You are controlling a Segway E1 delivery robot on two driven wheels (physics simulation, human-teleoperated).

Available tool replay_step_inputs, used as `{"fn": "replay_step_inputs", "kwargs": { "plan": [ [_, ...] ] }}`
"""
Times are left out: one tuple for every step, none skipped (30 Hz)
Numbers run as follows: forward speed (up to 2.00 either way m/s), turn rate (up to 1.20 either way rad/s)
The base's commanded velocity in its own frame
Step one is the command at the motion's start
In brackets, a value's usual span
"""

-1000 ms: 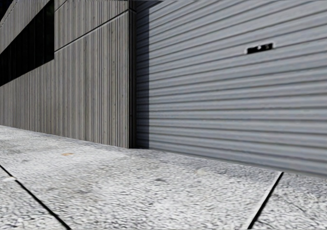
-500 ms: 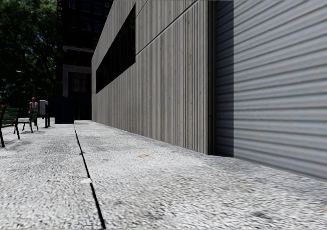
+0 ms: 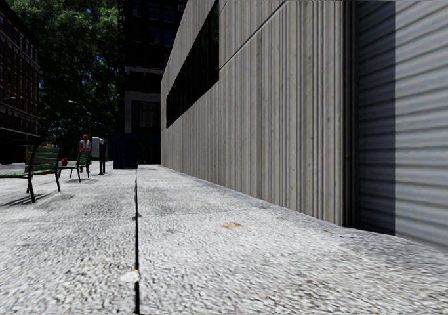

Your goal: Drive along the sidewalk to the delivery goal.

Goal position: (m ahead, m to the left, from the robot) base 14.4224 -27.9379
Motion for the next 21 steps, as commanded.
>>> {"fn": "replay_step_inputs", "kwargs": {
  "plan": [
    [1.27,0.00],
    [1.27,0.00],
    [1.27,0.00],
    [1.27,0.00],
    [1.26,0.09],
    [1.26,0.09],
    [1.26,0.55],
    [1.26,0.75],
    [1.26,0.93],
    [1.26,1.04],
    [1.26,1.07],
    [1.26,1.07],
    [1.26,1.08],
    [1.26,0.98],
    [1.26,0.75],
    [1.26,0.57],
    [1.26,0.46],
    [1.26,0.36],
    [1.26,0.36],
    [1.25,0.28],
    [1.25,0.14]
  ]
}}
